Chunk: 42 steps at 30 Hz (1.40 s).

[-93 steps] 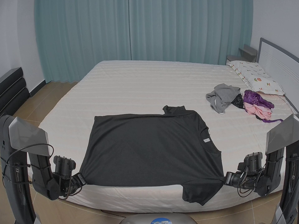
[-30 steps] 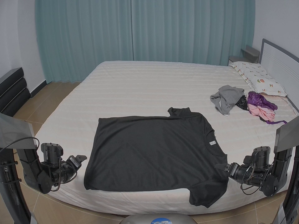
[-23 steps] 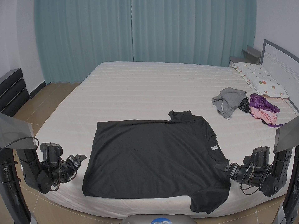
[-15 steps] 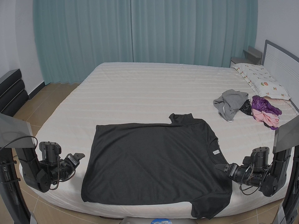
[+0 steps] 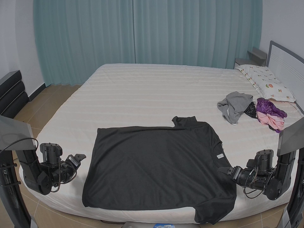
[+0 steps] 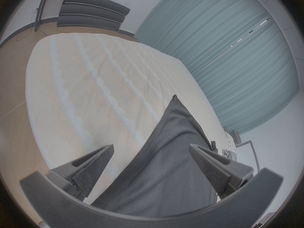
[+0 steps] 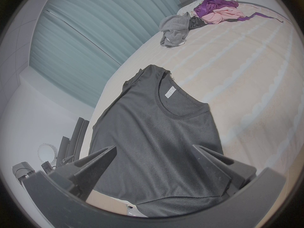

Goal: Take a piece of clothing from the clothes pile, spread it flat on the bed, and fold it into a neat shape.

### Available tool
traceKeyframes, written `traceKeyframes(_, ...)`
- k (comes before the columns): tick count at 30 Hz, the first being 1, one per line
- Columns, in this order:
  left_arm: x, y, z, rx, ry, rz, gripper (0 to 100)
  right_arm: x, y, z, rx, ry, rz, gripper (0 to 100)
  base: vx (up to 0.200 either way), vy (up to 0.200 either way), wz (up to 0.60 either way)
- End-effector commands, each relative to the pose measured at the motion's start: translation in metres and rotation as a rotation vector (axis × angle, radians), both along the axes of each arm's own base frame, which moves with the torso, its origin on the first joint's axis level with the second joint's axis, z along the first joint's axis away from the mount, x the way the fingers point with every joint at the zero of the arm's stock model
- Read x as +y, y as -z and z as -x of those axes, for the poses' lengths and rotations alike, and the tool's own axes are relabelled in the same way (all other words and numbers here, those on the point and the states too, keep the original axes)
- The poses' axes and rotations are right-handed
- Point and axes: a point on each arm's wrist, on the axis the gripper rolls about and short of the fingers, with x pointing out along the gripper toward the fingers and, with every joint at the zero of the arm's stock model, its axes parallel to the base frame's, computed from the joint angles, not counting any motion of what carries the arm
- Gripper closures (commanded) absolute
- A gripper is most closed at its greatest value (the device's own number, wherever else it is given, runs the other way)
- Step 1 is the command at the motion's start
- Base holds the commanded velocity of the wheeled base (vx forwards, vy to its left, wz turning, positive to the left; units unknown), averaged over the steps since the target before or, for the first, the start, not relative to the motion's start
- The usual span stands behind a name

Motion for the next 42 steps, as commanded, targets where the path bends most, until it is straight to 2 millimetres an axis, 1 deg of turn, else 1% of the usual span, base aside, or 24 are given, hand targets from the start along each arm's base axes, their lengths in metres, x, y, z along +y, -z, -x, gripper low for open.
traceKeyframes(1,0.0,0.001,0.0,0.003,-0.001,-0.001,0,0.0,0.0,0.0,0.001,-0.002,0.0,0,0.0,0.0,0.0)
traceKeyframes(11,0.0,0.001,0.003,0.007,0.002,-0.006,0,0.001,0.0,0.0,0.002,-0.004,-0.001,0,0.0,0.0,0.0)
traceKeyframes(17,0.0,0.001,0.003,0.008,0.003,-0.007,0,0.001,0.0,0.0,0.002,-0.004,-0.001,0,0.2,0.0,0.0)
traceKeyframes(29,0.0,0.002,0.0,0.004,0.001,0.001,0,0.002,0.0,-0.001,0.002,0.003,-0.013,0,0.0,0.0,0.0)
traceKeyframes(32,-0.001,0.0,-0.004,-0.011,0.008,0.005,0,0.002,0.0,-0.001,0.001,0.004,-0.015,0,0.0,0.0,0.0)
traceKeyframes(35,-0.002,-0.007,-0.023,-0.068,0.013,0.007,0,0.002,0.0,-0.001,0.002,0.005,-0.016,0,0.0,0.0,0.0)
traceKeyframes(36,-0.002,-0.007,-0.025,-0.072,0.015,0.008,0,0.002,0.0,-0.001,0.002,0.005,-0.016,0,0.0,0.0,0.0)
traceKeyframes(42,-0.004,-0.005,-0.08,-0.108,0.029,0.003,0,0.002,0.0,-0.001,0.006,0.008,-0.021,0,0.0,0.0,0.0)
